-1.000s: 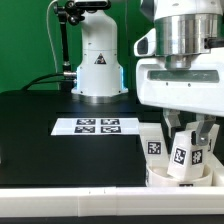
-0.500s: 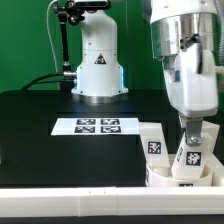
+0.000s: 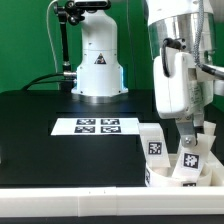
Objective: Assemble stool
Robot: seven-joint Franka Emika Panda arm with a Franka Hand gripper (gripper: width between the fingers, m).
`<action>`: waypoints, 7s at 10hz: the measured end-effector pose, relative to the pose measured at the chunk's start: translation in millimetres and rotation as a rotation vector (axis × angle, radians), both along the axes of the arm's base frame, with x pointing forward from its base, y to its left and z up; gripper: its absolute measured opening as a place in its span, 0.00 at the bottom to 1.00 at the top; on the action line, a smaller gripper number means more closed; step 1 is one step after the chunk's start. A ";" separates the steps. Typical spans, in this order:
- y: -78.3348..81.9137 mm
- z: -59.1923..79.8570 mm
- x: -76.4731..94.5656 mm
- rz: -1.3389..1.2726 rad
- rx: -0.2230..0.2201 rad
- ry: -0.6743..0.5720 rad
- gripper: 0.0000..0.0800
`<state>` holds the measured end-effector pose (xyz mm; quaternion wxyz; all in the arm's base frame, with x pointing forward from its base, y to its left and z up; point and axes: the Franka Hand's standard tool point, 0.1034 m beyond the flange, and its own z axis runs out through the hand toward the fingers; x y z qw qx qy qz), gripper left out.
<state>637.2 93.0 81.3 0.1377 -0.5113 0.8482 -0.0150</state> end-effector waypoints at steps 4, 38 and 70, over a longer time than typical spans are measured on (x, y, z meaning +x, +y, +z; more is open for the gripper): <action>5.5 18.3 11.2 0.263 -0.040 -0.019 0.80; -9.0 1.8 3.8 2.827 -0.542 -0.097 0.65; -33.8 35.8 8.9 1.299 -0.398 0.012 0.81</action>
Offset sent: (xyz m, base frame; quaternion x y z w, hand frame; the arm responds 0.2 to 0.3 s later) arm 0.0000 0.0000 0.0000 0.0000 0.0000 -0.1296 0.9916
